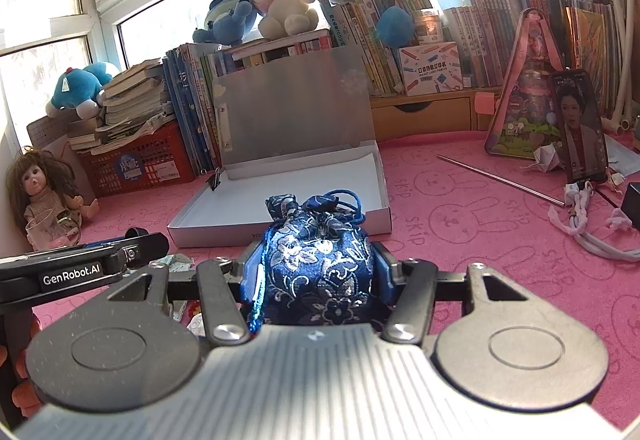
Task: Organize objects
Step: 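Carry the pouch in the right tool and lid in the left tool into the white box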
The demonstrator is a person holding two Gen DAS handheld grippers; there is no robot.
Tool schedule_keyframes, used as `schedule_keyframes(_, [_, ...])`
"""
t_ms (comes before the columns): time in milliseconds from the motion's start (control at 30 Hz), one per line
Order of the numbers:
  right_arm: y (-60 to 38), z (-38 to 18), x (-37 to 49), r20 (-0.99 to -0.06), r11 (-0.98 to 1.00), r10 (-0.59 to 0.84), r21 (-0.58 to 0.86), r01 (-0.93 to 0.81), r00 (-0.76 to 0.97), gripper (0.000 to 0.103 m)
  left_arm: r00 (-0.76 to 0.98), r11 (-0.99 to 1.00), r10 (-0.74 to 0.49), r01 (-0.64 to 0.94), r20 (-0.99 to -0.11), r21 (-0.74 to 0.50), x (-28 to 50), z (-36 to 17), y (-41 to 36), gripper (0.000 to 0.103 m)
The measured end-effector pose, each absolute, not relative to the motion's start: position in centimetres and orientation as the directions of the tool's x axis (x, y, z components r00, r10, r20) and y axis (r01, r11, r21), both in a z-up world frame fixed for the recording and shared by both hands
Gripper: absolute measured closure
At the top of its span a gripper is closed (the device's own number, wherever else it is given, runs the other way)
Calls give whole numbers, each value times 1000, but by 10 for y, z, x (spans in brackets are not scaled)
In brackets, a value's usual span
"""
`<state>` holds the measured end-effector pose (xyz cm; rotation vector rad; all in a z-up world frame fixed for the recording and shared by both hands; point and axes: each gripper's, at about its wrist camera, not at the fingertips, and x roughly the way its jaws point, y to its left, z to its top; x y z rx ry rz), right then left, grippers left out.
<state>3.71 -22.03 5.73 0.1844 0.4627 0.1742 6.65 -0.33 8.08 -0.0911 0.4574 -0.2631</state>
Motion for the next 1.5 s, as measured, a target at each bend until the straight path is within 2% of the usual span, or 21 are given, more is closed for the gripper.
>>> schedule_keyframes(400, [-236,72,73,-427,962,215,245,-117,878,44,866,963,-267,229,-423,-140,108,97,-6,65])
schedule_keyframes(1100, [-239,66,208,-553,927,289,366,-84,781,44,799,971,-228,143,-557,-192,259,89,-19,65])
schedule_keyframes(1333, [-236,57,270,-584,905,318,421,-56,747,44,805,987,-158,109,-572,-119,320,77,-30,65])
schedule_keyframes(1500, [-228,45,303,-602,923,273,383,-29,750,44,788,994,-106,70,-606,-83,357,57,-32,65])
